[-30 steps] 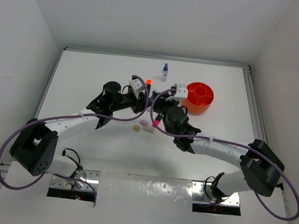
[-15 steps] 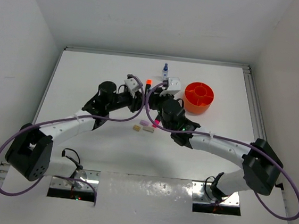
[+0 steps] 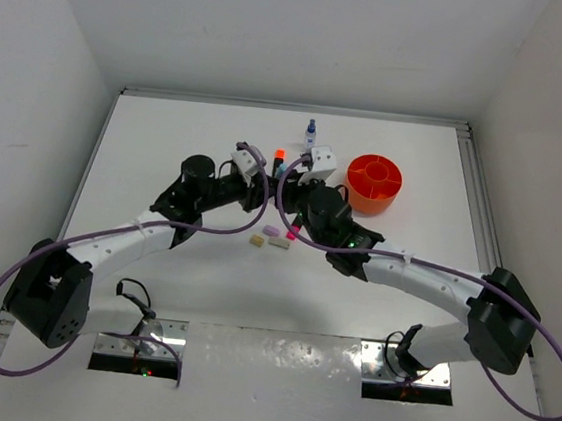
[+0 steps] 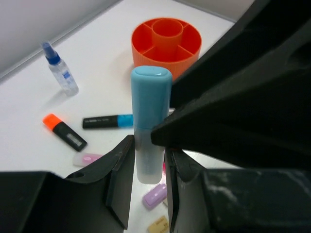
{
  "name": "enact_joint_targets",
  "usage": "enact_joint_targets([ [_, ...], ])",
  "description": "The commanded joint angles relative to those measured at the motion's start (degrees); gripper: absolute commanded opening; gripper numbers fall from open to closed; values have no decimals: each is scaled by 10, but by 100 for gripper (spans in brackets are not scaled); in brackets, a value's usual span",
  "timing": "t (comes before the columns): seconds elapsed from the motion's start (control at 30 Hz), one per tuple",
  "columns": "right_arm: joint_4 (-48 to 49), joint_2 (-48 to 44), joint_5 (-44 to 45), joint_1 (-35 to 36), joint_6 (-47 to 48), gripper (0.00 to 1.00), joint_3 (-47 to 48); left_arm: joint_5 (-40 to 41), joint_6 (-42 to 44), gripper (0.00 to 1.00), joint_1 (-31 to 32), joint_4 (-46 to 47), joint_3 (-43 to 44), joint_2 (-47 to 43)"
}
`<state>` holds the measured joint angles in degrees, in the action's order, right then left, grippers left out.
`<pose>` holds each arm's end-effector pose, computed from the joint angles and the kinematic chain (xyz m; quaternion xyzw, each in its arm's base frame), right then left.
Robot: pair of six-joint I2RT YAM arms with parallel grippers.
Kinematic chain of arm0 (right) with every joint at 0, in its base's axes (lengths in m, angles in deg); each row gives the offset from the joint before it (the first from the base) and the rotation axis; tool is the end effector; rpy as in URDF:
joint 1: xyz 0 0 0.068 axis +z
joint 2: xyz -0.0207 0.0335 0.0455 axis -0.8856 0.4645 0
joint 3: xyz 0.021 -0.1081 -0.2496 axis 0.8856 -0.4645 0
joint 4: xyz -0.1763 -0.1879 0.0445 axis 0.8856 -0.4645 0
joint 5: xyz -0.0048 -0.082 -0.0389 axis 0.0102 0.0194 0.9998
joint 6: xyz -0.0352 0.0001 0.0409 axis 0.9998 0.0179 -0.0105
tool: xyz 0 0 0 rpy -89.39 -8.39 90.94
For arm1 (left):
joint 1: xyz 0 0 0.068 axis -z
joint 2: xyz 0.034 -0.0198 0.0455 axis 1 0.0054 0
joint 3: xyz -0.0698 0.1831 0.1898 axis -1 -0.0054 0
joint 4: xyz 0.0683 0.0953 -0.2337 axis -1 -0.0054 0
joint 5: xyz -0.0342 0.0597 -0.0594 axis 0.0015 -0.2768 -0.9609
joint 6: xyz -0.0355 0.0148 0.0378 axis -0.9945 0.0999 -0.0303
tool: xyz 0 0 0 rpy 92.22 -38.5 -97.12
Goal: Sort the stationery into containers
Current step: Close the pen cap on the pen.
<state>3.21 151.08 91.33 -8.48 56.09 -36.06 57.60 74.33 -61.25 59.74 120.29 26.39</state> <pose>0.2030 0.2477 0.2891 -0.0121 0.7341 0.2626 0.6261 0.2422 -0.1490 0.2673 0.3648 0.6687 -0.2872 0.5808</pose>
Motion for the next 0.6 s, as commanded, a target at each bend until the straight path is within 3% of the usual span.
enact_joint_targets([
  [0.0, -48, -16, -62, 5, -7, 37, -1, -5, 10, 0, 1, 98, 20, -32],
  [0.2, -46, -48, -63, -5, -10, 51, -1, -8, 13, 0, 2, 89, 20, -34],
  [0.57, -73, -144, -70, -22, 23, 62, -30, 15, -9, 0, 3, 103, 24, -35],
])
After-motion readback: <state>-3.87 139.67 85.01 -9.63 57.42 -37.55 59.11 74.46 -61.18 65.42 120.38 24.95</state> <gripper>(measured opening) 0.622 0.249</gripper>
